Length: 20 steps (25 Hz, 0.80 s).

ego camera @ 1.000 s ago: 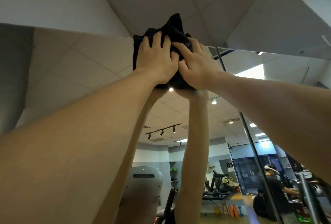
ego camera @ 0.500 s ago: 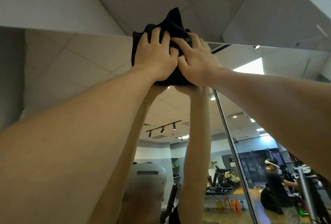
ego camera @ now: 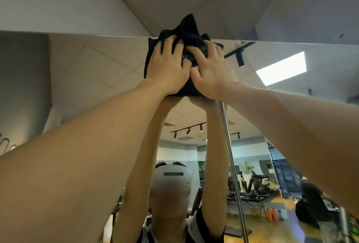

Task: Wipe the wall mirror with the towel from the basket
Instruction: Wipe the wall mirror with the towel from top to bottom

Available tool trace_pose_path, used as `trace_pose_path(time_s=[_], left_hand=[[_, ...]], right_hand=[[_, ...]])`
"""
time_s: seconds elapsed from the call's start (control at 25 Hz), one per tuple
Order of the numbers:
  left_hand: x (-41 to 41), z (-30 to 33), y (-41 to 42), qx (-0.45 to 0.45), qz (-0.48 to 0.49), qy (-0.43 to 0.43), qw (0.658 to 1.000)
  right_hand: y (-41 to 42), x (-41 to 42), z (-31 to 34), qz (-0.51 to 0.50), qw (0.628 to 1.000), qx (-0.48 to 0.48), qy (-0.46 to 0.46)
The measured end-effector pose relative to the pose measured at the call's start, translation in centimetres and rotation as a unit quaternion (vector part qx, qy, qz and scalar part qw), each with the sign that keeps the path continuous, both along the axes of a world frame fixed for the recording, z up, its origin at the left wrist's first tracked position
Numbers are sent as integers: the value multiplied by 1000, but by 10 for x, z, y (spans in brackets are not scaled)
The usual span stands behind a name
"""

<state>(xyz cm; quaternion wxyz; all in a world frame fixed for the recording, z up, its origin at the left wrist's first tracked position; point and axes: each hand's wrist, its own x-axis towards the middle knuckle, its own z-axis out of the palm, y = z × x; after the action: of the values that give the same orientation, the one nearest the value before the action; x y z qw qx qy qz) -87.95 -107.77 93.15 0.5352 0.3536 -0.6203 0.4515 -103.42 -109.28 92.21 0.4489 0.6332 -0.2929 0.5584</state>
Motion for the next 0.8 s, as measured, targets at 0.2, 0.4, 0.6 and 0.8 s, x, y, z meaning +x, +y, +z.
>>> trace_pose_path(time_s=[0.2,0.4,0.6,0.8], left_hand=[[-3,-46,2,1,12,-3,1000],[-3,-89,13,18,39,-19,999],[-2,-103,25,70,76,-35,994],[5,-106,36,90,103,-45,990]], right_hand=[[-2,-5,-44,14,1000,-15,9],[-1,-9,-85,5,1000,12,21],[4,-7,-98,2,999,22,29],[9,8,-100,-3,1000,14,10]])
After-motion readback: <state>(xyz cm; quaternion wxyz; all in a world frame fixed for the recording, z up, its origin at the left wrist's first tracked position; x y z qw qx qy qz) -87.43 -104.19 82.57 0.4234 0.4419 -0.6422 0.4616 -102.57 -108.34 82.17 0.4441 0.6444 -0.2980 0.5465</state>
